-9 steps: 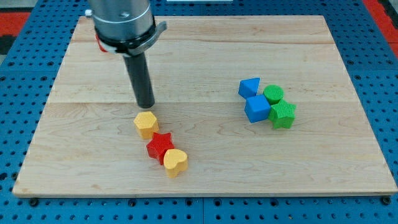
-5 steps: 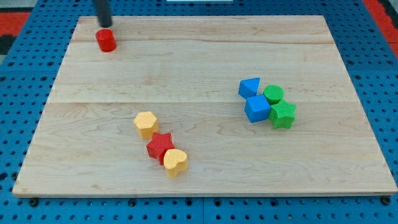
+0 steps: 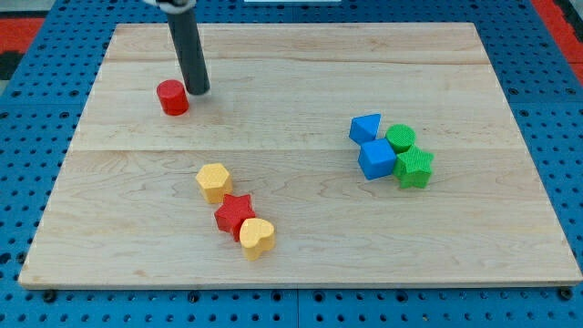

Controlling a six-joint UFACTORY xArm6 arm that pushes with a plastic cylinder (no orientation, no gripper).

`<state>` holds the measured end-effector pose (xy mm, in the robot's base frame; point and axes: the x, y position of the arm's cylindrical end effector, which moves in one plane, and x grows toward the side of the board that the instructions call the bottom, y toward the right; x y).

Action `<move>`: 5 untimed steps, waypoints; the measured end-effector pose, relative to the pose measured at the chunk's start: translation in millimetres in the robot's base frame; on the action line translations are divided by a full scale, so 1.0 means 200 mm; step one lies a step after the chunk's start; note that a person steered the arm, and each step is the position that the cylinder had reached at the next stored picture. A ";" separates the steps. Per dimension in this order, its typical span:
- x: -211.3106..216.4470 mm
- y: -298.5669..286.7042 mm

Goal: Place the red circle to the right of the hexagon

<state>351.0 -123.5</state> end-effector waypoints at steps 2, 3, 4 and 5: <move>-0.13 -0.18; 0.25 -0.11; 0.20 -0.32; 0.42 -0.35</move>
<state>435.5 -193.9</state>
